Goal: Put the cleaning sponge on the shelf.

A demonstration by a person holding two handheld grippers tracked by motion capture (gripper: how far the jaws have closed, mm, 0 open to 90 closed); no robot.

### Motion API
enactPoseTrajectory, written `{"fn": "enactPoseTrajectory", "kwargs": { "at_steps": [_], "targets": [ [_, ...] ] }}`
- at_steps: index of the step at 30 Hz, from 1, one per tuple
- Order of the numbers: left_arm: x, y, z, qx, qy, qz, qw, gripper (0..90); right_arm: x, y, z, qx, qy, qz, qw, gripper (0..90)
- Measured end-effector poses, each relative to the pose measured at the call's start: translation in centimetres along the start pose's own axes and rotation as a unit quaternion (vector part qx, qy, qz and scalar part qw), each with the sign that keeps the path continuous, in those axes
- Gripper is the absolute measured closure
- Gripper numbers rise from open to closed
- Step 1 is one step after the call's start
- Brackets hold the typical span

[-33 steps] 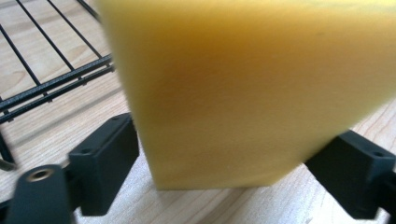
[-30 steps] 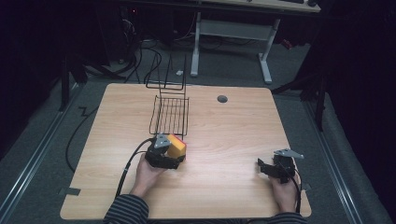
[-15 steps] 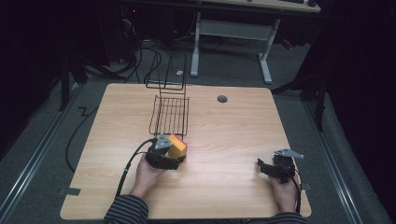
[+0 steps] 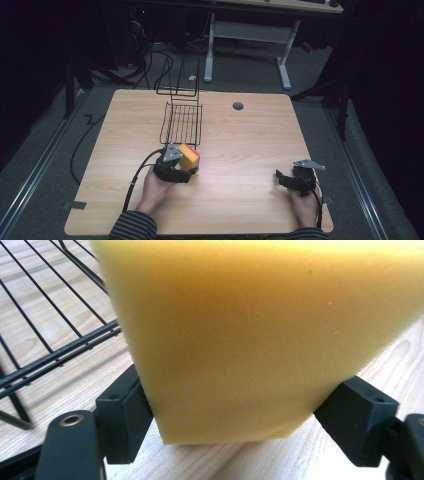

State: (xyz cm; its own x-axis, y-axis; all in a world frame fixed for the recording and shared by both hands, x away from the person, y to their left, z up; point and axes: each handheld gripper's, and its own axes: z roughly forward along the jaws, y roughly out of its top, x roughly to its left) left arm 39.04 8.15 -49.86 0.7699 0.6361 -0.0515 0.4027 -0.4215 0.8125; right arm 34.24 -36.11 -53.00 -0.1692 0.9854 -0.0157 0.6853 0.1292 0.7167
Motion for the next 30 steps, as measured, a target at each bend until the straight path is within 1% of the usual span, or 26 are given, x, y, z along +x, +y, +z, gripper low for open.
{"fn": "enactPoseTrajectory", "kwargs": {
  "at_steps": [7, 12, 15, 21, 30],
  "targets": [
    [-0.1, 0.3, -1.1, -0.003, -0.004, -0.004, 1.0000, 22.9, 0.0, 0.0, 0.0, 0.000, 0.000, 0.000, 1.0000, 25.2],
    [0.0, 0.5, -1.9, -0.005, -0.005, -0.013, 0.9999, 22.9, 0.0, 0.0, 0.0, 0.000, 0.000, 0.000, 1.0000, 25.2],
    [0.1, 0.9, -2.4, -0.004, 0.000, -0.008, 1.0000, 22.8, 0.0, 0.0, 0.0, 0.000, 0.000, 0.000, 1.0000, 25.2],
    [0.1, 1.8, -3.2, -0.014, 0.000, -0.002, 0.9999, 22.8, 0.0, 0.0, 0.0, 0.000, 0.000, 0.000, 1.0000, 25.2],
    [0.7, 2.6, -3.9, -0.019, 0.016, 0.006, 0.9997, 22.8, 0.0, 0.0, 0.0, 0.000, 0.000, 0.000, 1.0000, 25.2]
  ]
}}
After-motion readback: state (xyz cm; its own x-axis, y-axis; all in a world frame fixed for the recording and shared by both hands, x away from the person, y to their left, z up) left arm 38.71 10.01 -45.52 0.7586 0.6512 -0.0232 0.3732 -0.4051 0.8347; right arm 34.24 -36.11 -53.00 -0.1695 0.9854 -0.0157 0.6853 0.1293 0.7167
